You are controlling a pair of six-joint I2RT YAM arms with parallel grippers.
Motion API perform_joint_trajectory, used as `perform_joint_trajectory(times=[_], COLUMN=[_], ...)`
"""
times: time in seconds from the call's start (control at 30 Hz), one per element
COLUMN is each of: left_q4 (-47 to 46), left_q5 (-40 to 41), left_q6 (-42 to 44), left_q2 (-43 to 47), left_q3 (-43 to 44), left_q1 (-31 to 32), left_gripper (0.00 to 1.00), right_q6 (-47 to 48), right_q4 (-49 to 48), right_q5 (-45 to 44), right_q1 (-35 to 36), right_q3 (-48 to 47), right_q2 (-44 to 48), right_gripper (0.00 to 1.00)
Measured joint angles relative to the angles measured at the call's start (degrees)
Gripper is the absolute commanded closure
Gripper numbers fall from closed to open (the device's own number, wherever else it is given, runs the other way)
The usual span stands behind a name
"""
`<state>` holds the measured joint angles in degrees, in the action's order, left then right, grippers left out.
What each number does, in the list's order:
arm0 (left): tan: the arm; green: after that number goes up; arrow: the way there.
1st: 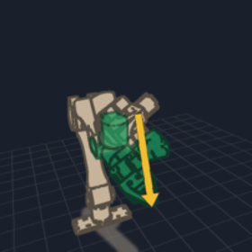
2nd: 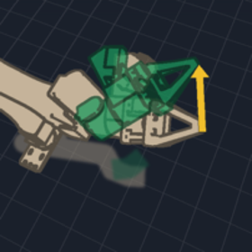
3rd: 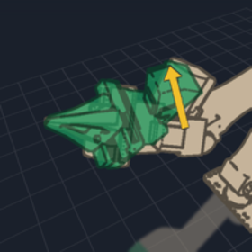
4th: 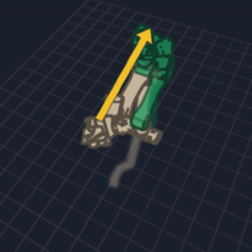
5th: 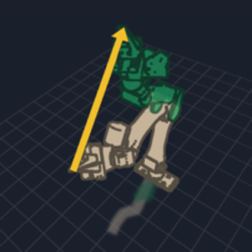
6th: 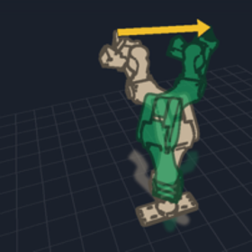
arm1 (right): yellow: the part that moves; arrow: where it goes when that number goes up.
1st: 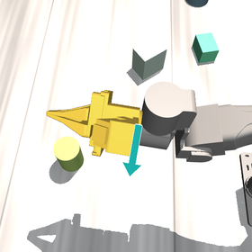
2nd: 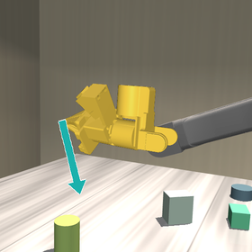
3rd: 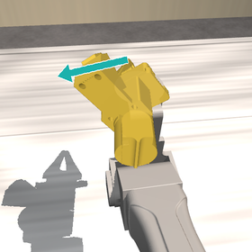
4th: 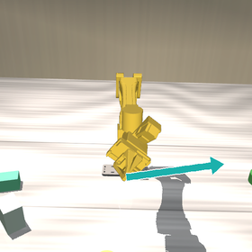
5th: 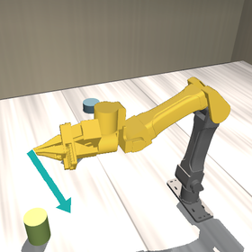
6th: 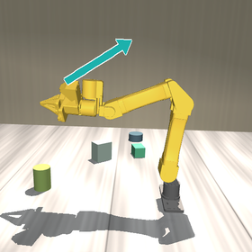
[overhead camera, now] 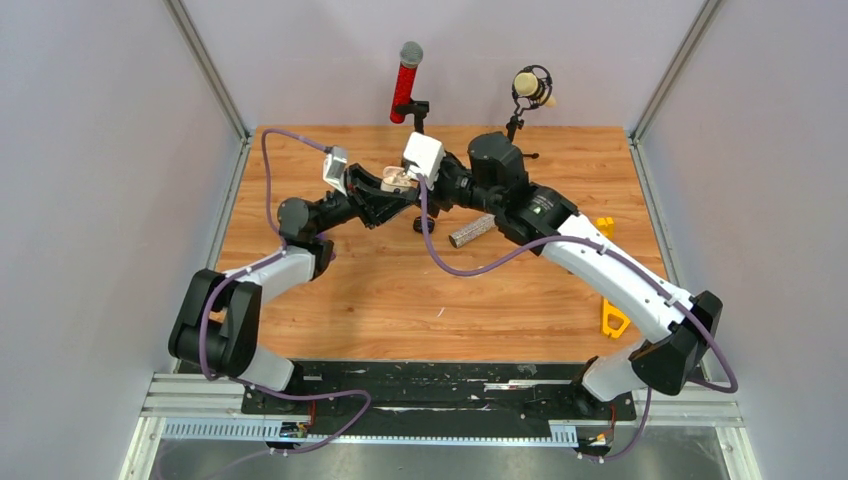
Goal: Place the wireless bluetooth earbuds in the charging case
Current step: Pick up the right earbud from the corner of the board.
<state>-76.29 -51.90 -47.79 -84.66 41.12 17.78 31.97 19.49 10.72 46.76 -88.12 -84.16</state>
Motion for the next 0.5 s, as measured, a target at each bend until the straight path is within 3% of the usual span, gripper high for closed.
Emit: perform_joint_trajectory(times=[0.1,0.17,0.27,0.5], left_q4=[-0.28,-0.35,-0.74,-0.22], left_q5=[-0.11,-0.24,-0.76,-5.11], left_q6=[1.16,2.29,4.85,10.73], left_q2=[1.33,2.91,5.55,8.02], left_q3=[-0.09,-0.39,-1.57,-3.48], left_q1=[-1.27,-2.71,-4.74,-5.49], left_gripper=[0.99,0.99,0.99,0.99], right_q6=[-1.84,-2.32,-1.9,14.49], right_q4=[2.16,3.65,5.4,17.4], right_q5=[7.87,12.83,16.76,17.51], right_q1=[-3.82,-8.96,-17.11,-24.39], right_q3=[1.38,3.74,7.76,17.18], right_q2=[0.96,2.51,5.31,11.69], right_gripper=[0.35,0.28,0.26,0.29])
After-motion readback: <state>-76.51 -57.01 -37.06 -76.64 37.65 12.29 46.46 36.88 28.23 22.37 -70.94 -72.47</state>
